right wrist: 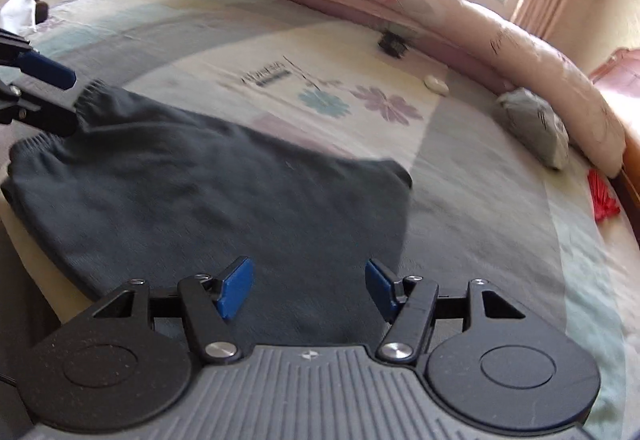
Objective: Fold clothes
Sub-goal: 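Lower the waistband onto the pants and open the right gripper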
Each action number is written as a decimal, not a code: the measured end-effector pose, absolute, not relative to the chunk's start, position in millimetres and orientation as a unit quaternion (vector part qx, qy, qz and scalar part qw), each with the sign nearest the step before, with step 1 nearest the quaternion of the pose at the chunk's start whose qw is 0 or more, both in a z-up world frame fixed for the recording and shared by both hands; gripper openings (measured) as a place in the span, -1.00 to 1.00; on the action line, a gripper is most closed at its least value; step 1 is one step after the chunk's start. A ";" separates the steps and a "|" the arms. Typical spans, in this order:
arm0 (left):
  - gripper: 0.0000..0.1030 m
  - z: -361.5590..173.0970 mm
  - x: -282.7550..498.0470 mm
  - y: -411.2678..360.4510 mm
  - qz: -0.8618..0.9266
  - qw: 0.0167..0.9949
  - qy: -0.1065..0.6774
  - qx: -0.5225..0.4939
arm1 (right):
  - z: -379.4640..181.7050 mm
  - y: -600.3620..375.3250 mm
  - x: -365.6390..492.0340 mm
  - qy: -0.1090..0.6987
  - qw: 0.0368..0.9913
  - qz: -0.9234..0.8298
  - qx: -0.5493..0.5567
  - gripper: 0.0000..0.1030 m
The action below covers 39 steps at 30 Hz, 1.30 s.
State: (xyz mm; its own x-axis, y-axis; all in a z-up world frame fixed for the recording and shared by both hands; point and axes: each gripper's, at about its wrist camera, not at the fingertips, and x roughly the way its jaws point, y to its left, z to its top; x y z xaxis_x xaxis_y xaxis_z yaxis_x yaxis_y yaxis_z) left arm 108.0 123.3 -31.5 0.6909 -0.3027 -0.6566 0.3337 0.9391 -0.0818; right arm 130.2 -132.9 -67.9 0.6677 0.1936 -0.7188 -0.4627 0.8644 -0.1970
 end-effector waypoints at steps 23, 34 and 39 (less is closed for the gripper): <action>0.62 -69.7 140.4 128.7 -0.153 0.900 0.408 -0.026 | -82.2 -157.6 111.9 0.375 0.891 0.239 -0.093 0.49; 0.67 -79.8 164.8 72.8 -0.227 0.879 0.415 -0.061 | -83.0 -160.6 104.3 0.373 0.892 0.245 -0.069 0.68; 0.66 -78.4 171.8 50.4 -0.248 0.870 0.421 -0.071 | -83.9 -166.2 102.5 0.371 0.892 0.254 -0.054 0.78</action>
State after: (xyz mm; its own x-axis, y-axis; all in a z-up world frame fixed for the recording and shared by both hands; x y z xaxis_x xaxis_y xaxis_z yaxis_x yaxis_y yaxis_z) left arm 171.8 50.4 -78.4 0.5225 -0.4918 -0.6966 0.3725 0.8665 -0.3323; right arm 102.5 -166.2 -83.9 0.5961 0.4133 -0.6884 -0.4927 0.8652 0.0928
